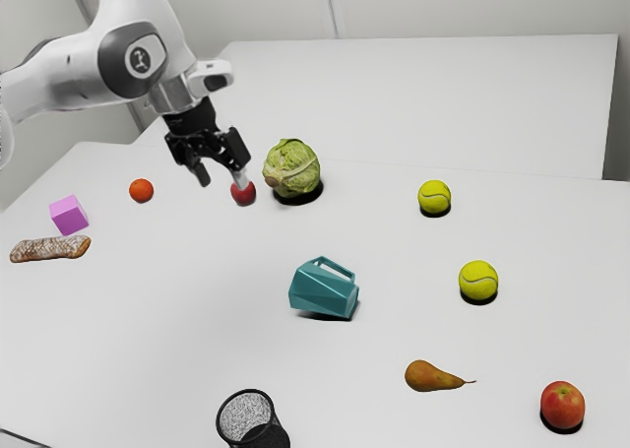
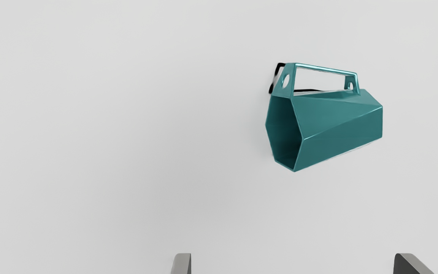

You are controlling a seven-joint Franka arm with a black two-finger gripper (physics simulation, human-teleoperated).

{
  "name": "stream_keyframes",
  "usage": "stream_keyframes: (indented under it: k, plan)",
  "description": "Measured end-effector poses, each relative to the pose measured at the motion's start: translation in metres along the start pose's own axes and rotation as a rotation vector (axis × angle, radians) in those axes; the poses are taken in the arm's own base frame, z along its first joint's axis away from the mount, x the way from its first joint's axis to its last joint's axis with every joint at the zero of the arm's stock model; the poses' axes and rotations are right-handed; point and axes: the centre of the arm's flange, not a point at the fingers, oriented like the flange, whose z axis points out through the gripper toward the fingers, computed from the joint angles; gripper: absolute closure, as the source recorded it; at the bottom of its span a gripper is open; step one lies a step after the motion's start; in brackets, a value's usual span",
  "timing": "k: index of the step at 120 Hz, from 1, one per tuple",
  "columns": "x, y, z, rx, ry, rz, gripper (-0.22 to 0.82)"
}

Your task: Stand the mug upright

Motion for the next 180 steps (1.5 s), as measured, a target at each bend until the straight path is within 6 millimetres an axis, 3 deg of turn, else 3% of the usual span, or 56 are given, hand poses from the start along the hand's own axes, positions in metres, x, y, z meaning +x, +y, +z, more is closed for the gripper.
stream_keyframes:
  k: [22,119,180]
  plan:
    - [-0.001,-0.007,0.047,-0.093,0.006,-0.026,0.03]
    - [-0.007,-0.023,0.192,-0.434,0.116,-0.152,0.03]
    - [-0.019,-0.025,0.242,-0.685,0.272,-0.172,0.03]
